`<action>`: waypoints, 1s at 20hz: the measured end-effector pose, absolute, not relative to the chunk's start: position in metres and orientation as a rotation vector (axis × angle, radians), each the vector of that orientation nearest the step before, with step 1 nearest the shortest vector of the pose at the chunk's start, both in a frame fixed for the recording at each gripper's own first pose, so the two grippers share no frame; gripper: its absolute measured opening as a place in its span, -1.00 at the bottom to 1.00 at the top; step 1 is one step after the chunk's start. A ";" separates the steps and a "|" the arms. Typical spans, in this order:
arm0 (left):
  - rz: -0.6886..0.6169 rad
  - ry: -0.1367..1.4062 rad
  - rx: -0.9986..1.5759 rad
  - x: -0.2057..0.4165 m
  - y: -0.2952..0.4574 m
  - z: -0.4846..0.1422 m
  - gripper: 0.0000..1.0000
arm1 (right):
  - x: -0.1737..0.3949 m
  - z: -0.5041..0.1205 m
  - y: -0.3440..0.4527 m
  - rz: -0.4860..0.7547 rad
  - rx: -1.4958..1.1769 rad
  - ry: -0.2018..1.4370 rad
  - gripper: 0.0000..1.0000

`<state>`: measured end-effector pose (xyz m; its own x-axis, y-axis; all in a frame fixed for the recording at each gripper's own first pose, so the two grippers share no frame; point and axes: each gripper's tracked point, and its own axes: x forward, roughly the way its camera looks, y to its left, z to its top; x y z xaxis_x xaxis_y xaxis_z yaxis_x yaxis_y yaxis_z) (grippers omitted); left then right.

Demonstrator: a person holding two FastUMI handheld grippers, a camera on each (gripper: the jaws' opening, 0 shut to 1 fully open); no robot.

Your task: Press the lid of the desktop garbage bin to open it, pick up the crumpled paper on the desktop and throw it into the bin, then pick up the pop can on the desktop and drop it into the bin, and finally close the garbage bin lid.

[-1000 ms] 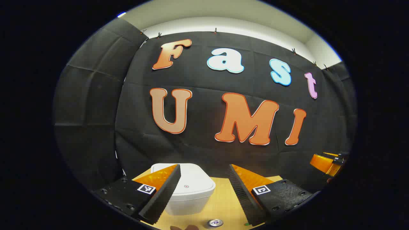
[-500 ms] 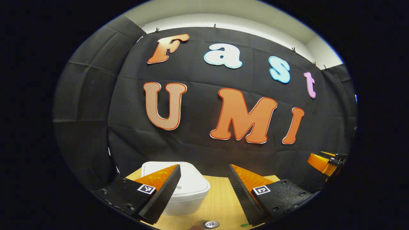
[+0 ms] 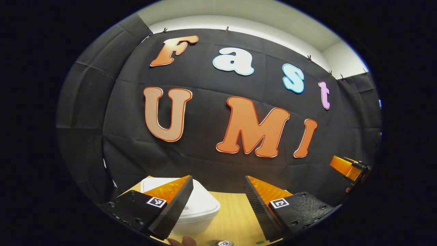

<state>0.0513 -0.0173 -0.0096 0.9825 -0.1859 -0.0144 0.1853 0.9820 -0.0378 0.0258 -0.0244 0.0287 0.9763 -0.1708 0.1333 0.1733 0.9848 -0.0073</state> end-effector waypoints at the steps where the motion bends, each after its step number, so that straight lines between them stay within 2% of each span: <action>1: -0.190 0.003 -0.049 0.050 -0.014 -0.004 0.88 | 0.026 0.027 -0.021 -0.169 -0.023 -0.127 0.87; 7: -0.185 0.000 -0.061 0.055 -0.003 -0.006 0.87 | 0.031 0.020 -0.010 -0.142 -0.047 -0.103 0.87; 11: -0.100 0.002 0.007 0.060 0.012 -0.009 0.88 | 0.035 0.014 -0.011 -0.139 -0.042 -0.085 0.87; 20: -0.096 0.014 0.075 0.064 0.000 -0.017 0.88 | 0.037 0.009 -0.020 -0.142 -0.036 -0.066 0.87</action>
<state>0.0640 0.0002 -0.0172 0.9953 -0.0954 -0.0175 0.0965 0.9926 0.0737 0.0369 -0.0200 0.0091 0.9877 -0.1406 0.0678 0.1430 0.9892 -0.0315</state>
